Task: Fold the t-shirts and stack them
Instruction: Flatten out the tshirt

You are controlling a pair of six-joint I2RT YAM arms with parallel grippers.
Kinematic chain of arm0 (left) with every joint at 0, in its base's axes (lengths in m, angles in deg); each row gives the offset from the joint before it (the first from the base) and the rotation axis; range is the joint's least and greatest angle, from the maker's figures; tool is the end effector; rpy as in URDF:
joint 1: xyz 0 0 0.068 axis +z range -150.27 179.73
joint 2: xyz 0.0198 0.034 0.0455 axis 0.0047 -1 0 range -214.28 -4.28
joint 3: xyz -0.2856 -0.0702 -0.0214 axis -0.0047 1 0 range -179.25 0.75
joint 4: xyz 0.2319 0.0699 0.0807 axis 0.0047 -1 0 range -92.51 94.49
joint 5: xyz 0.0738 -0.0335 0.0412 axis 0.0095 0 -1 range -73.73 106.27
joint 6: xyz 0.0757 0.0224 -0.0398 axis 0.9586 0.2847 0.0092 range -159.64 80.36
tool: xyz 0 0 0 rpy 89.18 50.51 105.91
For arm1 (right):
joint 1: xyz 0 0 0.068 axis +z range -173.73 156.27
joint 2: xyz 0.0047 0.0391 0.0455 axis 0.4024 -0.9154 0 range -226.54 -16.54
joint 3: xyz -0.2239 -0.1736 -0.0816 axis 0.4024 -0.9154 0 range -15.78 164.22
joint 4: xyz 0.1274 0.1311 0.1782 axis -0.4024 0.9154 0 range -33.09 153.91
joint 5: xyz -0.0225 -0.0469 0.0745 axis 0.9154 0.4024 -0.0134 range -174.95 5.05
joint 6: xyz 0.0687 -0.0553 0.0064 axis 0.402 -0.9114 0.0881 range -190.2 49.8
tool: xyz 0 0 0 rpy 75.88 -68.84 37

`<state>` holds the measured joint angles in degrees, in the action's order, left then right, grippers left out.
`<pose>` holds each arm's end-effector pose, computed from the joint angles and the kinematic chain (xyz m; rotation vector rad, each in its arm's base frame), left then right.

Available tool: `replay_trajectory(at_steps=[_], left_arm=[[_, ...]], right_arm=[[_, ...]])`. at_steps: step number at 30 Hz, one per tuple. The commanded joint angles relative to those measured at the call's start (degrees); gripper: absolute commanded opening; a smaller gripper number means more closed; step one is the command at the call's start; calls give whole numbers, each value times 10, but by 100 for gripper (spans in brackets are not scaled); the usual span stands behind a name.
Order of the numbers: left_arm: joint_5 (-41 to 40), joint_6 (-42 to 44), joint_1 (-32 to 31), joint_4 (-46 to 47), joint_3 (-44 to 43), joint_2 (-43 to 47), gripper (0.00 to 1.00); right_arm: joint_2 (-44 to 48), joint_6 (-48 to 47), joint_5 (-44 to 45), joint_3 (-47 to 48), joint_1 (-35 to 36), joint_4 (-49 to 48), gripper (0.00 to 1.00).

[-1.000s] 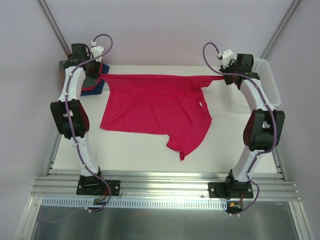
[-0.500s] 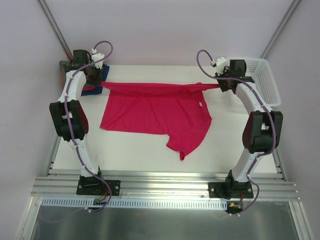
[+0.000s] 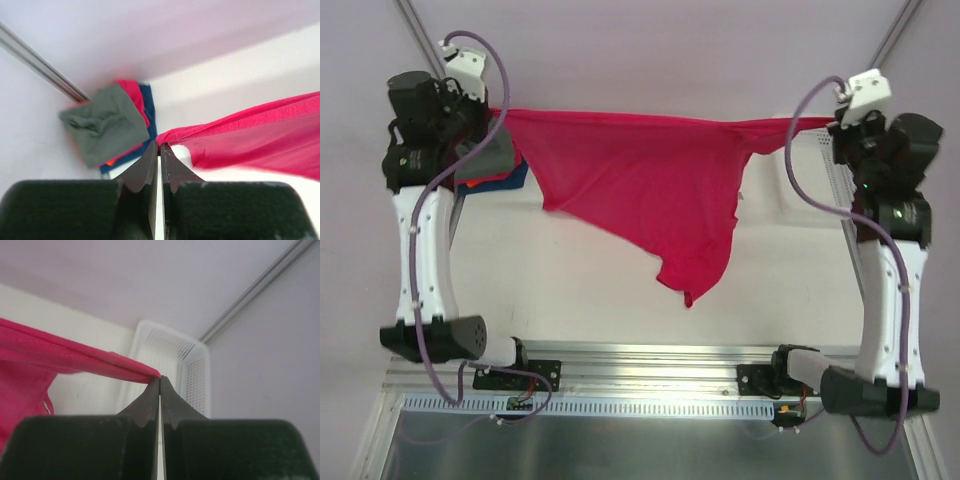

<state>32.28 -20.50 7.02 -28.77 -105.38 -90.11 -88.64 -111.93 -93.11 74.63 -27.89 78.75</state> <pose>0.3476 0.0227 0.5049 0.3814 1.7476 0.0801 0.2909 -0.0100 0.5088 -0.6368 1.5276 -0.4967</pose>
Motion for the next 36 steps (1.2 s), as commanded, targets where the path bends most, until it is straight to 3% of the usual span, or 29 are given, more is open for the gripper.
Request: replay_trajectory(at_steps=[1, 10, 15, 20, 24, 31, 35, 36], left_arm=[[-46, -3, 4, 11, 18, 120, 0], [-75, 22, 4, -32, 2, 248, 0], [-122, 64, 4, -37, -12, 252, 0], [-110, 75, 4, -35, -12, 197, 0], [-98, 98, 4, -24, -13, 104, 0], [-98, 157, 6, 15, -55, -93, 0], [-103, 148, 11, 21, -154, -188, 0], [-104, 140, 9, 21, -178, -215, 0]], right_arm=[[116, 21, 46, 25, -23, 35, 1], [249, -19, 72, 77, -23, 91, 1], [260, -51, 110, 75, -23, 95, 1], [222, -81, 121, 65, -23, 73, 1], [154, -114, 103, 51, -36, 20, 1], [-117, -135, 87, 91, -50, -35, 1], [-235, -135, 119, 164, -51, -58, 1], [-252, -133, 123, 219, -52, -54, 1]])
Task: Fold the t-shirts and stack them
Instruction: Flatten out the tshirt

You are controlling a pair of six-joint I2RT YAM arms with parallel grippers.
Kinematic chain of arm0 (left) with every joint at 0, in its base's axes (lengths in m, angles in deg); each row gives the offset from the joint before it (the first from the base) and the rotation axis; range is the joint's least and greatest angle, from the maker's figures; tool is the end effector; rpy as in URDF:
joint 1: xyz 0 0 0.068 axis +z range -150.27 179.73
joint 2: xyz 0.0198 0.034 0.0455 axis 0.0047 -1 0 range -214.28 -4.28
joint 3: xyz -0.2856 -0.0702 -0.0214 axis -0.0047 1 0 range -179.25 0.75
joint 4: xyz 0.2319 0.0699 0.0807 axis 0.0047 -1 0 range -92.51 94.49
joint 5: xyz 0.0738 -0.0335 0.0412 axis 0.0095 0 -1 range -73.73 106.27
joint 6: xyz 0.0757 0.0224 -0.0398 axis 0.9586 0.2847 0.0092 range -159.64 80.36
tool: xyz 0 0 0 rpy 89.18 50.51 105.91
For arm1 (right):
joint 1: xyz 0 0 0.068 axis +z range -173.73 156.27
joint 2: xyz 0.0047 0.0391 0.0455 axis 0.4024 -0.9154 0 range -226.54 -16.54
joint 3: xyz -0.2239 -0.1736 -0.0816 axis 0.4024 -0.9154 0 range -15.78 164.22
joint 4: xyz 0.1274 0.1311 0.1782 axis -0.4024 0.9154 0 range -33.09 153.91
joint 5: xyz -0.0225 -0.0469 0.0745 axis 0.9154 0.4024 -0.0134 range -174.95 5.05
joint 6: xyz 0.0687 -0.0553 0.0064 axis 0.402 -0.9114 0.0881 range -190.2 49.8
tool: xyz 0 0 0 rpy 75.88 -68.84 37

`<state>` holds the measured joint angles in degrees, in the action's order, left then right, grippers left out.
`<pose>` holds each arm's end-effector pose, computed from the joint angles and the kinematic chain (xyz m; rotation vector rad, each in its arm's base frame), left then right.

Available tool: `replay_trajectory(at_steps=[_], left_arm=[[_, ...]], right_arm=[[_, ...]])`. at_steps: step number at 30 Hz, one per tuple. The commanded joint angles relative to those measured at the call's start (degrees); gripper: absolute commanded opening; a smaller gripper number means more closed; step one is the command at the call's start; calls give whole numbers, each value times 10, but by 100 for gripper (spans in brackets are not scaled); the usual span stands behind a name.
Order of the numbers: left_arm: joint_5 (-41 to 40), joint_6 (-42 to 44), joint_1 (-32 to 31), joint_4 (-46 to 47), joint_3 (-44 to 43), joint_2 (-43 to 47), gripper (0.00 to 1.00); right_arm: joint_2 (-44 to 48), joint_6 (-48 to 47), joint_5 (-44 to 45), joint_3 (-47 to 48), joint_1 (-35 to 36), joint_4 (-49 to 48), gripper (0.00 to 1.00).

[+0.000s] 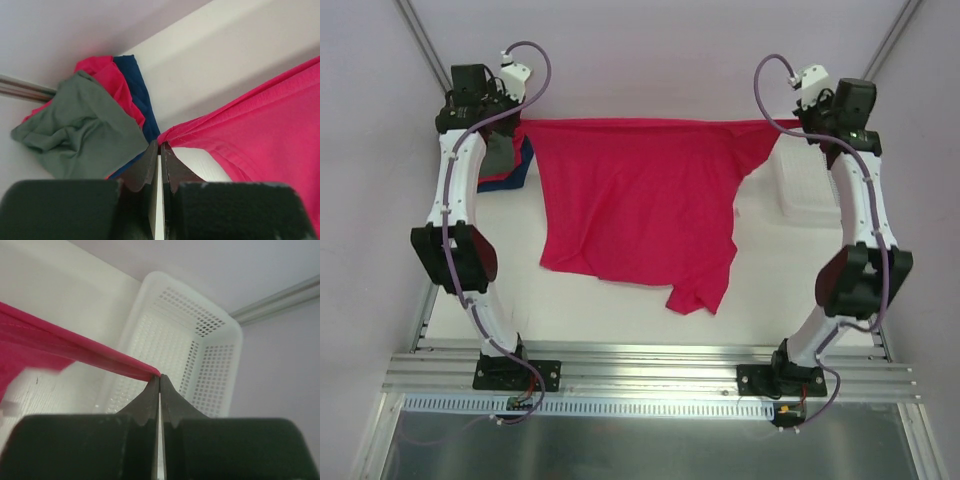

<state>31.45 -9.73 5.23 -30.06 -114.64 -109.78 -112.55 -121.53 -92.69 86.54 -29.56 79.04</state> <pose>0.4572 0.0234 0.4273 0.5841 1.8999 0.1349 0.4254 -0.0328 0.4430 -0.8161 1.6970 -0.5683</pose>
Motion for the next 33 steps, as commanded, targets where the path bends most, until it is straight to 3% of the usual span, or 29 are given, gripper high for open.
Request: replay_trajectory(at_steps=[1, 4, 8, 13, 16, 20, 25, 28, 33], left_arm=[[-99, 30, 23, 33, -104, -26, 0], [-110, 37, 1, 33, -156, -26, 0], [-125, 42, -35, 33, -115, 62, 0], [-139, -9, -53, 33, -27, 200, 0], [-141, -41, -67, 32, 52, 301, 0], [-146, -50, -43, 14, 87, 420, 0], [-149, -33, -31, 10, 81, 464, 0], [-163, -25, -29, 6, 43, 442, 0], [-158, 23, -30, 7, 60, 371, 0]], right_arm=[[-29, -27, 120, 127, -36, -42, 1], [-46, -12, 113, 186, -36, -23, 1], [38, 32, 92, 117, -34, -24, 1], [259, 55, 54, -49, -37, -22, 1], [379, 82, 25, -76, -39, 47, 1], [489, 79, 24, -64, -40, 113, 1], [506, 46, 51, -2, -39, 134, 1], [485, 12, 70, 3, -39, 100, 1], [400, -72, 74, -34, -44, 55, 1]])
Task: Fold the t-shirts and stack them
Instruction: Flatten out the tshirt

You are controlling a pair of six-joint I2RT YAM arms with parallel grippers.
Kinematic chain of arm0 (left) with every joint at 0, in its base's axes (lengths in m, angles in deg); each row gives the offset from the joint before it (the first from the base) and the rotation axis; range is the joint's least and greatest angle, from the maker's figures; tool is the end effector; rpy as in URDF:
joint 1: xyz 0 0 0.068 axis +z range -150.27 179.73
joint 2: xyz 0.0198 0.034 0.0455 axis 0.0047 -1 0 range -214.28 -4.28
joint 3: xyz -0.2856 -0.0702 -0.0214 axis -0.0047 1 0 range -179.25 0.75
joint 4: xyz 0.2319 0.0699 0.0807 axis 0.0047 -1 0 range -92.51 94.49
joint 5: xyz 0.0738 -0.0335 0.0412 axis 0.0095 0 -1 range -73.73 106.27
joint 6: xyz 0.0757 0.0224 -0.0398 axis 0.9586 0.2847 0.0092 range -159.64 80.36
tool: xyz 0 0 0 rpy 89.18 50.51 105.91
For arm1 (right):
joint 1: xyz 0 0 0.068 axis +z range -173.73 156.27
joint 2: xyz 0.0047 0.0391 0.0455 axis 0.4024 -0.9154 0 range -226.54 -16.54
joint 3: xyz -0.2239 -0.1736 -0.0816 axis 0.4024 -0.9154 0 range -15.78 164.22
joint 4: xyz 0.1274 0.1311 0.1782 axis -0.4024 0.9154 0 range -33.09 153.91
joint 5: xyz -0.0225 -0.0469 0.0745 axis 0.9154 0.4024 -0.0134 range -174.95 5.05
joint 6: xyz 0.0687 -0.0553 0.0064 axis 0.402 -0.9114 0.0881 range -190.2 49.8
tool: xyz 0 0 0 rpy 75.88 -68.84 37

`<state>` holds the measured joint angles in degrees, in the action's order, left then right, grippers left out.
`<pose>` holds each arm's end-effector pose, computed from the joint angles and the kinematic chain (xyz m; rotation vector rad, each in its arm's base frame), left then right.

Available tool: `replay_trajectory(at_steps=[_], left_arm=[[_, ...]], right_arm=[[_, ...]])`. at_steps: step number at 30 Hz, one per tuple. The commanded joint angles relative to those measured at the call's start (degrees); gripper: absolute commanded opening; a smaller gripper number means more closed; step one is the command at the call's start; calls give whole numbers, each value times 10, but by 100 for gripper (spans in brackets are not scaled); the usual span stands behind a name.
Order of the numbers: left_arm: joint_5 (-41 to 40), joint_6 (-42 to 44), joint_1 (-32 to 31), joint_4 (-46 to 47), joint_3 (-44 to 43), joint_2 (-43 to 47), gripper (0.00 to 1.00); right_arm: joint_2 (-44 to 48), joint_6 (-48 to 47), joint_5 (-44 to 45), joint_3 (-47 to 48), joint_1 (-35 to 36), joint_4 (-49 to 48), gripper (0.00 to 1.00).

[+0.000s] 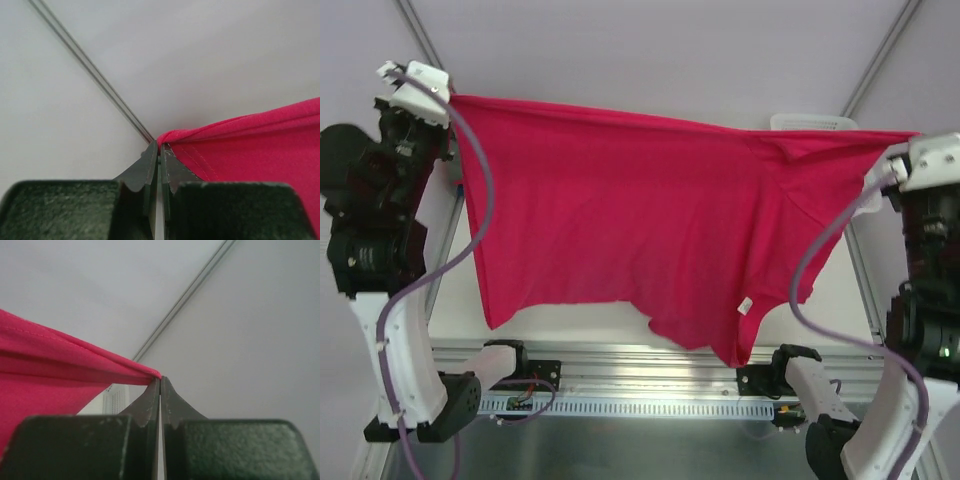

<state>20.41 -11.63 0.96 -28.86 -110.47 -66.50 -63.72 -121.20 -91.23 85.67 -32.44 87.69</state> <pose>0.1443 -0.0025 0.6276 0.3632 1.2568 0.3893 0.0558 0.0001 0.6129 -0.5273 1.0843 -0.8549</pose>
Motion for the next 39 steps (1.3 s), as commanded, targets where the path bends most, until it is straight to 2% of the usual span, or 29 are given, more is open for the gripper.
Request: replay_trajectory(at_steps=[1, 6, 12, 17, 20, 23, 28, 39], left_arm=[[-43, 42, 18, -5, 30, -74, 0], [3, 45, 36, 5, 79, -169, 0], [15, 70, 55, 62, 125, -320, 0], [-8, 79, 72, 64, 19, -509, 0], [-20, 86, 73, 64, -50, -579, 0], [-19, 84, 72, 64, -83, -605, 0], [-23, 88, 72, 64, -70, -593, 0], [17, 64, 71, 64, 86, -508, 0]], right_arm=[[-101, -81, 58, -42, -19, -38, 0], [-201, -62, 33, -67, -38, -44, 1], [-380, -23, 12, -93, -36, -73, 1], [-595, -11, 34, 1, -30, -67, 1], [-648, -44, 55, 12, -11, -89, 1], [-665, -52, 59, 18, 4, -93, 1], [-653, -50, 59, -14, 24, -104, 1], [-593, -24, 40, -66, 44, -66, 1]])
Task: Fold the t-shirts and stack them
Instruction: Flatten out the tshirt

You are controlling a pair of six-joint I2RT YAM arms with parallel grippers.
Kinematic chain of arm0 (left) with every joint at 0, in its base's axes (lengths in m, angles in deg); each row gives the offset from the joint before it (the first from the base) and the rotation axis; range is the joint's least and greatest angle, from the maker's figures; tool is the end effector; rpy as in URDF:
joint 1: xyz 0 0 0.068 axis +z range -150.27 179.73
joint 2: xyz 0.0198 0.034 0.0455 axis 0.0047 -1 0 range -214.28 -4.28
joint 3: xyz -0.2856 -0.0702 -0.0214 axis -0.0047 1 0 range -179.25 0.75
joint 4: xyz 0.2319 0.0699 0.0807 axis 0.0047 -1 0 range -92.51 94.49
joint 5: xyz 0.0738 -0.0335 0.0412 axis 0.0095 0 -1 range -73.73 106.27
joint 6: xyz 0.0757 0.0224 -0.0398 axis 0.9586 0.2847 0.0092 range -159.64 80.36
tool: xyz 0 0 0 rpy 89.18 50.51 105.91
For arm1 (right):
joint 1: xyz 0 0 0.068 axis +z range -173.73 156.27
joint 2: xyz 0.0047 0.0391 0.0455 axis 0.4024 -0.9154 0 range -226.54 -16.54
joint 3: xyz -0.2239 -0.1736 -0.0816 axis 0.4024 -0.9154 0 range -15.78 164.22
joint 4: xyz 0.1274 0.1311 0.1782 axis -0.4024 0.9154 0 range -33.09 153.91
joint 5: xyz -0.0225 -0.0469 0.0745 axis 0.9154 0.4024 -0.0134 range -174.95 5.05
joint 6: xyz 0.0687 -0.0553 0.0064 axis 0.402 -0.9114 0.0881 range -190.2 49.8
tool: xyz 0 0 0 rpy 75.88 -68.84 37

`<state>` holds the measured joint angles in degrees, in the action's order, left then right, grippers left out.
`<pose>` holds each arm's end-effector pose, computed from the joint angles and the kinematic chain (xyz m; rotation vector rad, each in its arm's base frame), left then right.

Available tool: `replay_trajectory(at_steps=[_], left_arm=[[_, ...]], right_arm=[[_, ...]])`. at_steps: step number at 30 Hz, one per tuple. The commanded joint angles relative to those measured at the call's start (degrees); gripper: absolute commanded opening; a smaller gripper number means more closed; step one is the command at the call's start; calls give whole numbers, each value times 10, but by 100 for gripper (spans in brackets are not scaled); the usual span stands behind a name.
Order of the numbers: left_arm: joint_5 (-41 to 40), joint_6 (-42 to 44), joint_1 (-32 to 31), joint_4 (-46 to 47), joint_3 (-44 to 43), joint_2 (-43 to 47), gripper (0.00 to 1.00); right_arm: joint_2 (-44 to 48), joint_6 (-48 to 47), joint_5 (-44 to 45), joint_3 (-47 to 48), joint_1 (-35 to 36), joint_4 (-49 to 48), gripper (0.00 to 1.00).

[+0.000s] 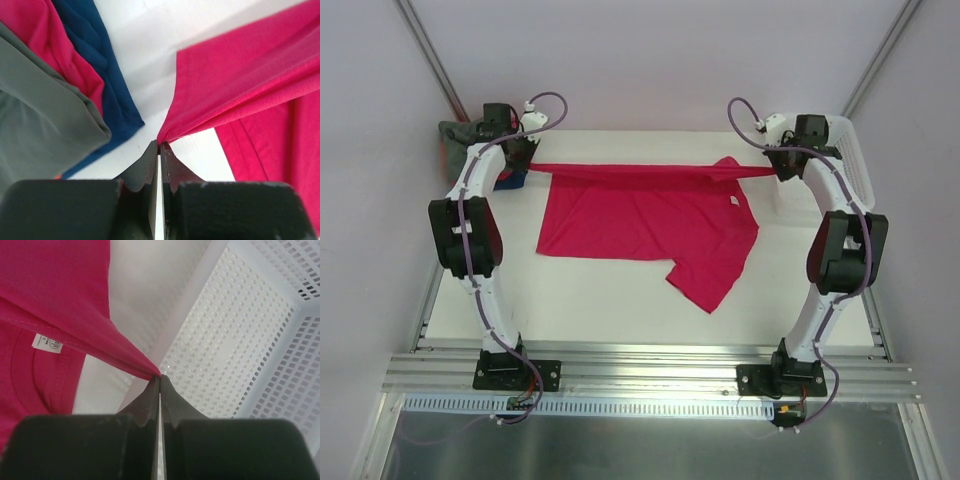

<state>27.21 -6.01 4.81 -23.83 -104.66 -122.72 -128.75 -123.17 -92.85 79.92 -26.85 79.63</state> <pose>0.5151 0.0309 0.2705 0.6573 2.1834 0.1355 0.4915 -0.0160 0.2727 -1.0256 2.0298 -0.3684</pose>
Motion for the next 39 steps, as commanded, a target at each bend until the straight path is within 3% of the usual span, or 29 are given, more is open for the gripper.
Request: replay_trajectory(at_steps=[1, 9, 12, 16, 20, 26, 33, 39], left_arm=[[-49, 0, 33, 14, 35, 59, 0], [-20, -30, 20, 14, 93, 129, 0], [9, -89, 19, 14, 107, 180, 0], [57, -166, 13, 13, 81, 307, 0], [95, -187, 11, 12, 22, 394, 0], [115, -223, 1, -10, -9, 519, 0], [96, -173, 3, -67, -15, 654, 0], [67, -135, 2, -118, -42, 670, 0]], right_arm=[[75, 8, 51, -14, -9, 25, 1], [183, 62, 12, -109, 46, 58, 1], [259, 99, 17, -130, 55, 44, 0], [343, 140, 20, -58, 33, 56, 0], [413, 188, -6, 33, -21, 65, 1], [595, 244, -35, 12, -42, 59, 1], [718, 220, -7, 61, -41, 144, 1], [739, 173, 26, 96, -28, 190, 1]])
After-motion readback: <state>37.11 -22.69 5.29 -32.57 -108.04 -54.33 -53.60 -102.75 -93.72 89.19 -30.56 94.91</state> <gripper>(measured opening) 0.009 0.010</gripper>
